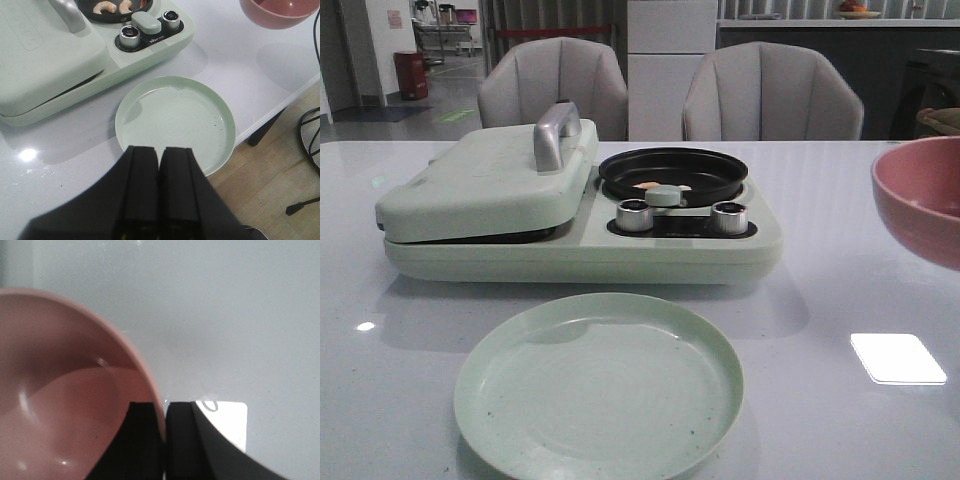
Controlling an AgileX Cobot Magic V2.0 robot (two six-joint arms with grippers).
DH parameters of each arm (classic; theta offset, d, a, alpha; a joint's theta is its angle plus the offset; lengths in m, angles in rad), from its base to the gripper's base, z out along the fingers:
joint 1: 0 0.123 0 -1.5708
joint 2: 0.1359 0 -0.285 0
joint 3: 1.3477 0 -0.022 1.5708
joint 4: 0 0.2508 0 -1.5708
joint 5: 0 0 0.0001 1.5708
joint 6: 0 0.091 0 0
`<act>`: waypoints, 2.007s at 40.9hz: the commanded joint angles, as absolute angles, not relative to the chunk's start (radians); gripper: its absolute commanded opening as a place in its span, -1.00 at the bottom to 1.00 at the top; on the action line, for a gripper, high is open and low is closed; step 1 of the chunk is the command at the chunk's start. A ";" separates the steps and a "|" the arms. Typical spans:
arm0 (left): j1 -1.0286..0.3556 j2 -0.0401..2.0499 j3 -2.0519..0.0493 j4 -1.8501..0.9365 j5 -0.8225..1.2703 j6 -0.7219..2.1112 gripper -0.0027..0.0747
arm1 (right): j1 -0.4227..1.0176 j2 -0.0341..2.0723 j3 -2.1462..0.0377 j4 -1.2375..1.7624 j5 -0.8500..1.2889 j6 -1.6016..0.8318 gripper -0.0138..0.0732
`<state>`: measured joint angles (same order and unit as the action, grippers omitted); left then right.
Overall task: Make breakfast with bread and shrimp
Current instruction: 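Carry the empty pink bowl back and set it on the table, then open the right gripper and withdraw it from the bowl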
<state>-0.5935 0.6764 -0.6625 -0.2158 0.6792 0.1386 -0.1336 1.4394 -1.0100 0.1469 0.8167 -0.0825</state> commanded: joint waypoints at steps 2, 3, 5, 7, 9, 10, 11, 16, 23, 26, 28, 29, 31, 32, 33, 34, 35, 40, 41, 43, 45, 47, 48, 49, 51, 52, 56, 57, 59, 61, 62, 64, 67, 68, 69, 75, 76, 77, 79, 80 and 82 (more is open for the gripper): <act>-0.598 0.679 -0.691 -0.229 0.607 0.134 -0.67 | -0.140 1.463 -1.022 0.173 0.732 -0.099 -0.58; -0.598 0.679 -0.691 -0.229 0.607 0.134 -0.67 | -0.140 1.478 -1.022 0.173 0.730 -0.099 -0.58; -0.598 0.679 -0.691 -0.229 0.607 0.134 -0.67 | -0.140 1.498 -1.022 0.173 0.726 -0.099 -0.58; -0.598 0.679 -0.691 -0.229 0.607 0.134 -0.67 | -0.140 1.518 -1.022 0.173 0.725 -0.099 -0.58; -0.598 0.679 -0.691 -0.229 0.607 0.134 -0.67 | -0.140 1.541 -1.022 0.173 0.719 -0.099 -0.54; -0.598 0.679 -0.691 -0.229 0.607 0.134 -0.67 | -0.140 1.550 -1.022 0.173 0.717 -0.099 -0.51; -0.598 0.679 -0.691 -0.229 0.607 0.134 -0.67 | -0.140 1.556 -1.022 0.172 0.714 -0.099 -0.47; -0.598 0.679 -0.691 -0.231 0.608 0.134 -0.67 | -0.140 1.580 -1.022 0.171 0.697 -0.099 -0.11; -0.598 0.679 -0.691 -0.233 0.610 0.134 -0.67 | -0.140 1.581 -1.032 0.169 0.688 -0.099 0.26; -0.598 0.679 -0.691 -0.233 0.610 0.134 -0.67 | -0.140 1.574 -1.050 0.169 0.711 -0.099 0.26; -0.598 0.679 -0.691 -0.235 0.610 0.134 -0.67 | -0.137 1.556 -1.058 0.169 0.715 -0.099 0.26; -0.598 0.679 -0.691 -0.235 0.612 0.134 -0.67 | -0.134 1.545 -1.059 0.169 0.715 -0.100 0.26; -0.598 0.679 -0.691 -0.235 0.614 0.134 -0.67 | -0.125 1.510 -1.059 0.169 0.712 -0.106 0.26; -0.598 0.679 -0.691 -0.235 0.616 0.134 -0.67 | -0.122 1.493 -1.059 0.170 0.712 -0.109 0.26; -0.598 0.679 -0.691 -0.235 0.616 0.134 -0.67 | -0.114 1.467 -1.059 0.170 0.712 -0.112 0.26; -0.598 0.679 -0.691 -0.235 0.616 0.134 -0.67 | -0.106 1.446 -1.059 0.170 0.712 -0.114 0.26; -0.598 0.679 -0.691 -0.235 0.616 0.134 -0.67 | -0.098 1.425 -1.056 0.170 0.712 -0.115 0.26; -0.598 0.679 -0.691 -0.235 0.616 0.134 -0.67 | -0.015 1.275 -1.034 0.166 0.711 -0.123 0.26; -0.598 0.679 -0.691 -0.235 0.616 0.134 -0.67 | -0.004 1.257 -1.028 0.163 0.716 -0.123 0.26; -0.598 0.679 -0.691 -0.235 0.616 0.134 -0.67 | 0.040 1.183 -1.013 0.154 0.727 -0.123 0.26; -0.598 0.679 -0.691 -0.235 0.616 0.134 -0.67 | 0.083 1.128 -0.998 0.147 0.746 -0.123 0.26; -0.598 0.679 -0.691 -0.235 0.616 0.134 -0.67 | 0.121 1.064 -0.973 0.142 0.768 -0.123 0.26; -0.598 0.679 -0.691 -0.235 0.616 0.134 -0.67 | 0.140 1.027 -0.963 0.142 0.778 -0.123 0.26; -0.598 0.679 -0.691 -0.235 0.616 0.134 -0.67 | 0.152 0.999 -0.948 0.142 0.793 -0.123 0.26; -0.598 0.679 -0.691 -0.235 0.616 0.134 -0.67 | 0.172 0.934 -0.921 0.142 0.819 -0.115 0.26; -0.598 0.679 -0.691 -0.235 0.616 0.134 -0.67 | 0.178 0.896 -0.909 0.142 0.831 -0.110 0.26; -0.598 0.679 -0.691 -0.235 0.616 0.134 -0.67 | 0.179 0.762 -0.842 0.133 0.857 -0.105 0.26; -0.598 0.679 -0.691 -0.235 0.616 0.134 -0.67 | 0.179 0.732 -0.822 0.127 0.865 -0.104 0.26; -0.598 0.679 -0.691 -0.235 0.616 0.134 -0.67 | 0.179 0.664 -0.786 0.112 0.882 -0.096 0.26; -0.598 0.679 -0.691 -0.235 0.616 0.134 -0.67 | 0.179 0.600 -0.752 0.098 0.900 -0.081 0.26; -0.598 0.679 -0.691 -0.235 0.616 0.134 -0.67 | 0.179 0.575 -0.738 0.090 0.908 -0.076 0.26; -0.598 0.679 -0.691 -0.235 0.616 0.134 -0.67 | 0.179 0.520 -0.707 0.072 0.930 -0.068 0.26; -0.598 0.679 -0.691 -0.235 0.612 0.134 -0.67 | 0.179 0.442 -0.661 0.060 0.953 -0.066 0.26; -0.598 0.679 -0.691 -0.235 0.612 0.134 -0.67 | 0.179 0.417 -0.651 0.060 0.956 -0.066 0.26; -0.598 0.679 -0.691 -0.235 0.612 0.134 -0.67 | 0.179 0.399 -0.638 0.061 0.958 -0.066 0.26; -0.598 0.679 -0.691 -0.235 0.612 0.134 -0.67 | 0.179 0.309 -0.598 0.060 0.957 -0.025 0.19; -0.598 0.679 -0.691 -0.235 0.612 0.134 -0.67 | 0.179 0.299 -0.597 0.060 0.958 -0.015 0.13; -0.598 0.679 -0.691 -0.235 0.612 0.134 -0.67 | 0.179 0.293 -0.595 0.060 0.961 -0.010 0.04; -0.598 0.679 -0.691 -0.235 0.612 0.134 -0.67 | 0.179 0.288 -0.595 0.061 0.967 -0.006 -0.13; -0.598 0.679 -0.691 -0.235 0.612 0.134 -0.67 | 0.179 0.288 -0.595 0.061 0.967 -0.006 -0.21; -0.598 0.679 -0.691 -0.235 0.612 0.134 -0.67 | 0.179 0.288 -0.595 0.061 0.967 -0.006 -0.37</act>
